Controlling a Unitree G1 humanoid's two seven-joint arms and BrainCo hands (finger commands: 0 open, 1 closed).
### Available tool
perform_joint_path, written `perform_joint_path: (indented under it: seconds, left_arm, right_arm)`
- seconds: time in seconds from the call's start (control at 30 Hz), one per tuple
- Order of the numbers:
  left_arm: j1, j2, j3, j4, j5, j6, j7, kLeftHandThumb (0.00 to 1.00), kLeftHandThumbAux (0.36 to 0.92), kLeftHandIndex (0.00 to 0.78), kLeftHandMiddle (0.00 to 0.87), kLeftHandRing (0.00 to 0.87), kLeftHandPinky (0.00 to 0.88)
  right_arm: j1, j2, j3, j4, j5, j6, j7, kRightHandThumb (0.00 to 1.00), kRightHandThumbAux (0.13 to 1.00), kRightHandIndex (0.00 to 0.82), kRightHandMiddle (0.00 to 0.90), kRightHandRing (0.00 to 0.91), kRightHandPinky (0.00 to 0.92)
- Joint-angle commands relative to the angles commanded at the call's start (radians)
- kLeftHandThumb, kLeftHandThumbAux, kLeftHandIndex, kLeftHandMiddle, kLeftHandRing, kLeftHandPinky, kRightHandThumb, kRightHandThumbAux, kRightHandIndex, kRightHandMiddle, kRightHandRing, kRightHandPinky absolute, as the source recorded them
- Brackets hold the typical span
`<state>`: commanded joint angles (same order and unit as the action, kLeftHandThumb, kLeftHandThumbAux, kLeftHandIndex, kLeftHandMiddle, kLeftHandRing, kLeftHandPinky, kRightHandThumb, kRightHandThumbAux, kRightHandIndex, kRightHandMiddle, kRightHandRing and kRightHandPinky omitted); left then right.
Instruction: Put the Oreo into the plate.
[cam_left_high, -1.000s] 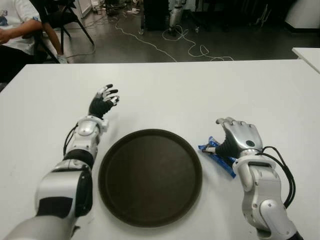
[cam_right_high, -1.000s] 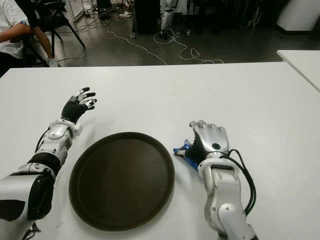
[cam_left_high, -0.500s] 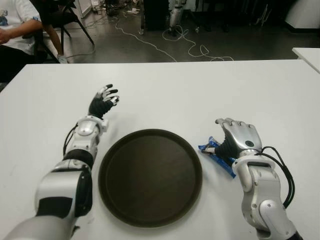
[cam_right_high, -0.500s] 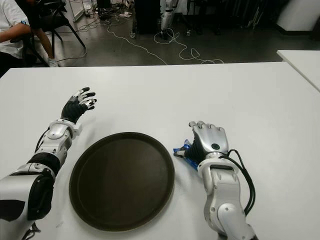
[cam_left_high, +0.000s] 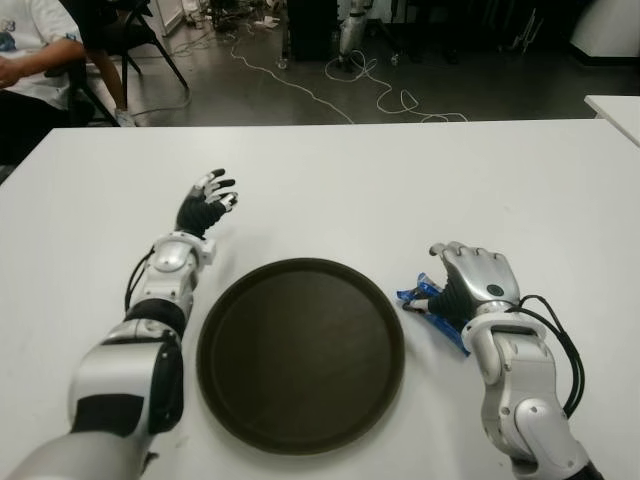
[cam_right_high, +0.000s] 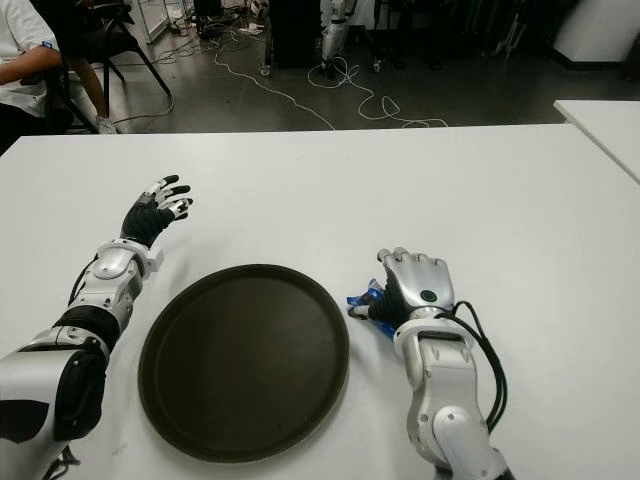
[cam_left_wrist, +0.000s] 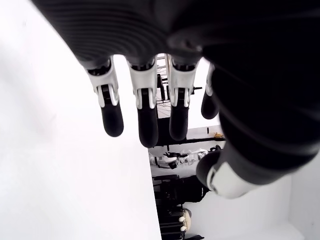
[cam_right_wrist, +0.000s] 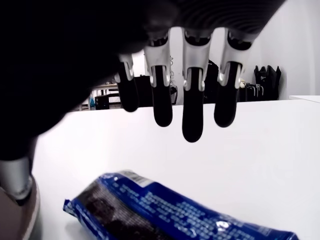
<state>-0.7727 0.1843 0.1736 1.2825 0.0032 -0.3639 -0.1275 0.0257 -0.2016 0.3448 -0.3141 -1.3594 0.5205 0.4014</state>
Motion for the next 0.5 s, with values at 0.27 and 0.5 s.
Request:
perform_joint_path:
  seconds: [0.27, 0.5]
  left_arm:
    - [0.000, 0.001, 0.001, 0.000, 0.002, -0.001, 0.007, 0.000, 0.741, 0.118, 0.206, 0.206, 0.215]
    - [0.000, 0.003, 0.000, -0.001, 0.003, -0.003, 0.008, 0.000, 0.741, 0.115, 0.203, 0.207, 0.217]
  right_arm:
    - [0.004, 0.001, -0.009, 0.015, 0.014, 0.016, 0.007, 0.000, 0.491, 0.217, 0.290, 0.288, 0.250]
    - [0.011, -0.002, -0.012, 0.015, 0.026, 0.019, 0.000, 0.000, 0.491, 0.205, 0.270, 0.260, 0.211]
